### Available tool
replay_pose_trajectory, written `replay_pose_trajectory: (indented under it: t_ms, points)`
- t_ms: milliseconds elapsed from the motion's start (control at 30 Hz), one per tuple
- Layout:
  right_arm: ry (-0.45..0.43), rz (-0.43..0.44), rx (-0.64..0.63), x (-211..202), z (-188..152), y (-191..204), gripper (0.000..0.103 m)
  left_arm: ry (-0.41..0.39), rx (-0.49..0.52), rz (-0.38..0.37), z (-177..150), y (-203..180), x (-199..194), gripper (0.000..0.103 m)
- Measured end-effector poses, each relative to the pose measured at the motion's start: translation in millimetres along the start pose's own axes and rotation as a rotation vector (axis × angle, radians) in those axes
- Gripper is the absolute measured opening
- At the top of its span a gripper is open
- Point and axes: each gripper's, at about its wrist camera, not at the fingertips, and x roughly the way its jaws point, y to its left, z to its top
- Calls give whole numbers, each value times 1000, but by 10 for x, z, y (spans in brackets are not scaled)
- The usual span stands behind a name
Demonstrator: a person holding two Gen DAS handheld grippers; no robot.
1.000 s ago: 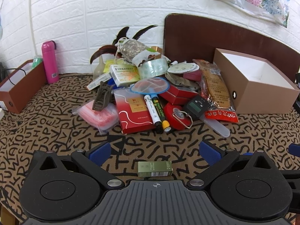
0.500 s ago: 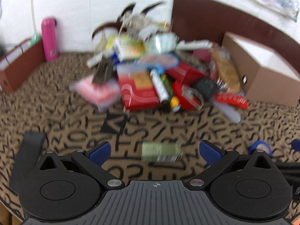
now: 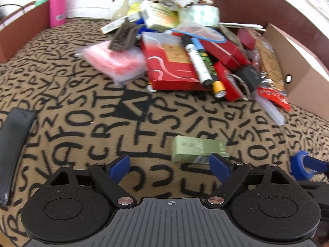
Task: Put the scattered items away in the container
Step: 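Reach the right gripper to the blue tape roll while the left approaches the green box, then grasp the blue tape roll with the right gripper while the left grasps the green box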
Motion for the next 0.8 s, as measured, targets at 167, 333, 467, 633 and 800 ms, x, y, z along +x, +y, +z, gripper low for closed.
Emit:
replay_pose_trajectory:
  t_ms: [167,333,467,633,800]
  points:
    - [-28,3,4,164,39,-73,102,6,68,-47,1,-188,114,90]
    - [-86,6,-27,289,80,-140,100,-28,104,-13,55,-267,248,89]
    - [-107,3,-42,398,185,-219,97,-50,94,-4,141,-239,313,83]
    - [-123,26,-24,478,293,-329,93,-80,103,1,248,-225,390,64]
    - [-133,13,-39,464,293,-335,75,-70,134,-47,329,-265,441,23]
